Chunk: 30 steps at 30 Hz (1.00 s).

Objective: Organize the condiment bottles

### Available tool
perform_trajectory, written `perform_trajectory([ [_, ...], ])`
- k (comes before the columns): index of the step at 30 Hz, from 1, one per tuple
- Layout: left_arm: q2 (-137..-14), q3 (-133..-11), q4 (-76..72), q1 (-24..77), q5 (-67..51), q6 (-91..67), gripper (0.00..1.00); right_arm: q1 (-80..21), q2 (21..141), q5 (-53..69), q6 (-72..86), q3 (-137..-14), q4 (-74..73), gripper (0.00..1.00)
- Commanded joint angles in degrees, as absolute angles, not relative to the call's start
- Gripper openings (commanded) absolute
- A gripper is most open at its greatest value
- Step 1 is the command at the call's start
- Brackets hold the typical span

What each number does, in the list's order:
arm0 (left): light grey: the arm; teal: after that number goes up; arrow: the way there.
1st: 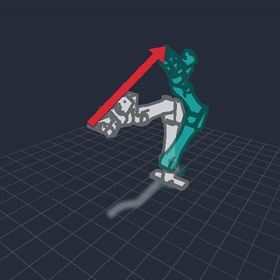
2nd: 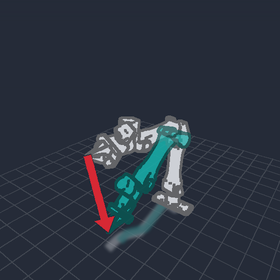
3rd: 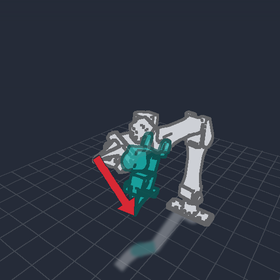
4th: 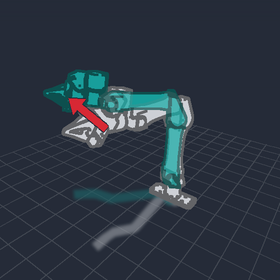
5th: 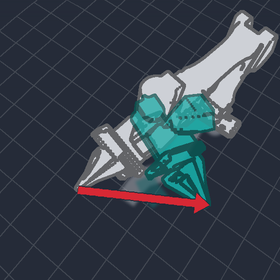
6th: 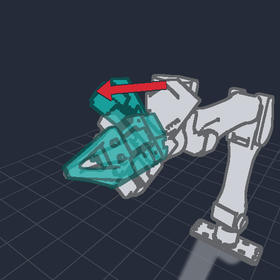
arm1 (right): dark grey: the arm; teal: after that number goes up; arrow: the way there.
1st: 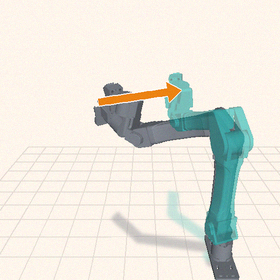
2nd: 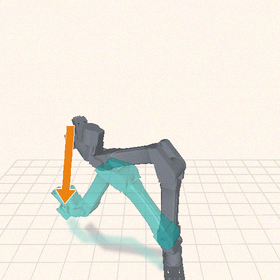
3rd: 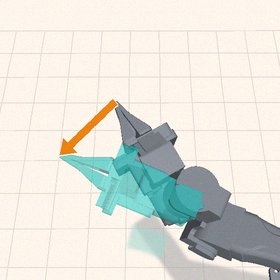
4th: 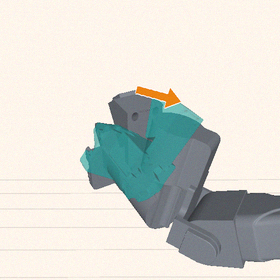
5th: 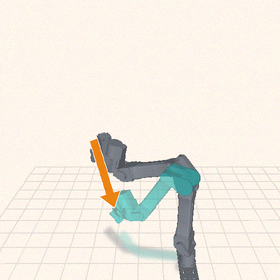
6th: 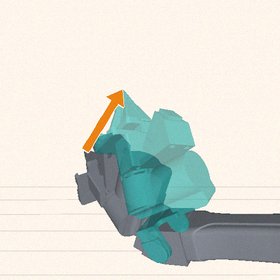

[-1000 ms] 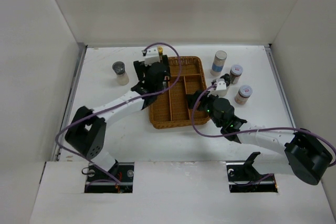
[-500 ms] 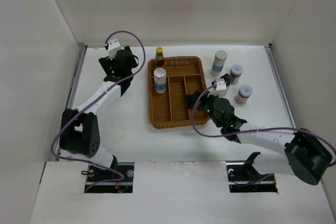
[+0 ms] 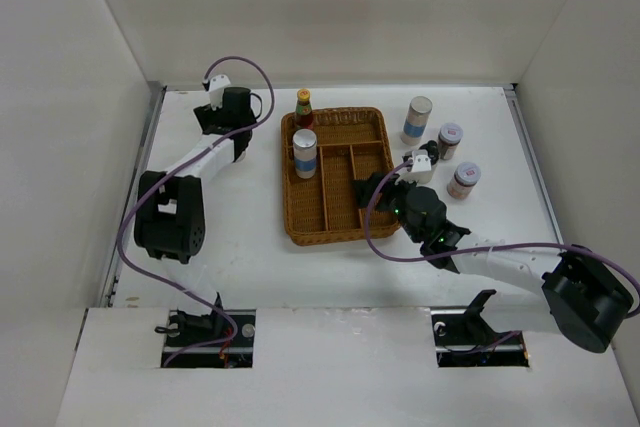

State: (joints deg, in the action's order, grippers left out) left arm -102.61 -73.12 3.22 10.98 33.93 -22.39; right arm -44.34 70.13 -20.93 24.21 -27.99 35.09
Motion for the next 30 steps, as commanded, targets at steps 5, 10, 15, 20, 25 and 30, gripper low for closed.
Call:
perform_trajectory([
  [5, -104.15, -76.20, 2.11, 9.71, 33.22, -22.59, 0.66, -44.69, 69.52, -20.74, 23.99, -28.92, 37.53, 0.95],
  [10, -100.65, -72.61, 0.18, 9.62, 34.36, -22.94, 0.46, -44.69, 69.52, -20.74, 23.91, -28.92, 37.53, 0.95],
  [15, -87.93, -63.57, -3.24, 12.16, 36.99, -25.05, 0.43, -44.69, 70.13, -20.74, 23.91, -29.18, 37.53, 0.95],
  [20, -72.98, -54.77, -4.49, 19.18, 39.55, -24.61, 0.43, -44.69, 70.40, -20.66, 24.08, -29.18, 37.79, 0.95],
  [25, -62.33, -49.05, -0.89, 28.41, 40.43, -23.82, 0.43, -44.69, 69.26, -21.01, 24.43, -28.65, 37.70, 0.94],
  [30, -58.62, -47.82, 0.62, 38.87, 41.92, -24.26, 0.43, -44.52, 68.47, -21.01, 24.78, -28.21, 37.44, 0.65],
])
